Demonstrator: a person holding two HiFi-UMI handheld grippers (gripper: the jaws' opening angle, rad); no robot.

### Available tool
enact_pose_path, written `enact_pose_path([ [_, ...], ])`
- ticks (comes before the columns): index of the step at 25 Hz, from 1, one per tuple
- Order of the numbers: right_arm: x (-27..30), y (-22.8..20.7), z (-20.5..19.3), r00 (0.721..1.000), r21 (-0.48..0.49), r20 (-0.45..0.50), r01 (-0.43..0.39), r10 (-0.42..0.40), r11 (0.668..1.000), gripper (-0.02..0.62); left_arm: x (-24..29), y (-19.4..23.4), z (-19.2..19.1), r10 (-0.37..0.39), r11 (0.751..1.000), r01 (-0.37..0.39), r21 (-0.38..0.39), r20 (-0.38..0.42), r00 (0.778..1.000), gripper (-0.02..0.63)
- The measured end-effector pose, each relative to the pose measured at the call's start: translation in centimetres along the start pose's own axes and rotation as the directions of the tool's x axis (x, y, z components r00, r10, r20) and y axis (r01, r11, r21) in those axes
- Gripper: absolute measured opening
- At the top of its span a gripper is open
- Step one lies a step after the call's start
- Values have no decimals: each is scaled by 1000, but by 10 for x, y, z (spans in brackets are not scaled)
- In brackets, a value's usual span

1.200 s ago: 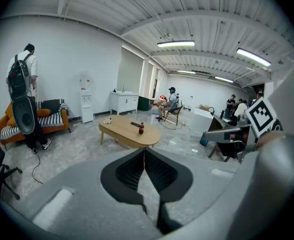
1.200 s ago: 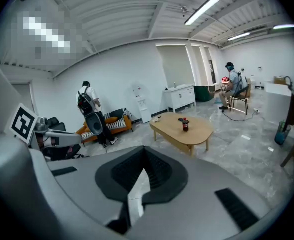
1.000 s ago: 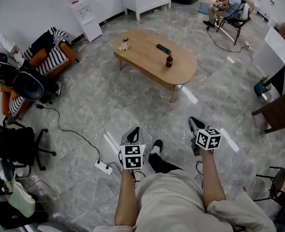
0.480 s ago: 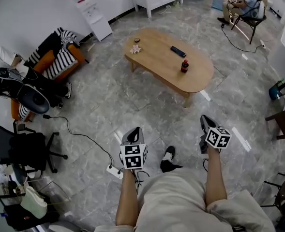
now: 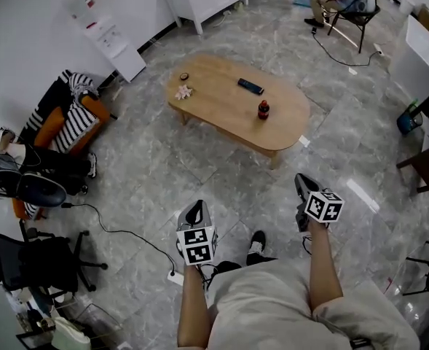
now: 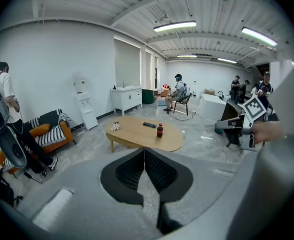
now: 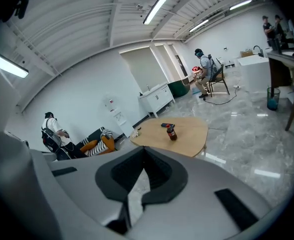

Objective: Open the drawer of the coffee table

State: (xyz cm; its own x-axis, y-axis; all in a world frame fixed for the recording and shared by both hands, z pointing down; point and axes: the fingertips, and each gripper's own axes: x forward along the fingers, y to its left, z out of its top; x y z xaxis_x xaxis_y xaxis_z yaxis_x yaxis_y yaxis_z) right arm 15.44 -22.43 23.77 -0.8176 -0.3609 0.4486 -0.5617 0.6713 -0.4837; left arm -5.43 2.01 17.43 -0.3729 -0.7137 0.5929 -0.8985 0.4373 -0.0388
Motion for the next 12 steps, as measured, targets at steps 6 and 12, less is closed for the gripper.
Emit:
enact_pose_path([
  [6,-9,-16,11,998,6,9,64,-64,998,15,19,17,12,-16,1000,16,-22,5,1000,12],
  [12,-2,-6,11,992,25,31,120,-120,992,15,45,51,23,-56,998,56,-42,6,998,12],
])
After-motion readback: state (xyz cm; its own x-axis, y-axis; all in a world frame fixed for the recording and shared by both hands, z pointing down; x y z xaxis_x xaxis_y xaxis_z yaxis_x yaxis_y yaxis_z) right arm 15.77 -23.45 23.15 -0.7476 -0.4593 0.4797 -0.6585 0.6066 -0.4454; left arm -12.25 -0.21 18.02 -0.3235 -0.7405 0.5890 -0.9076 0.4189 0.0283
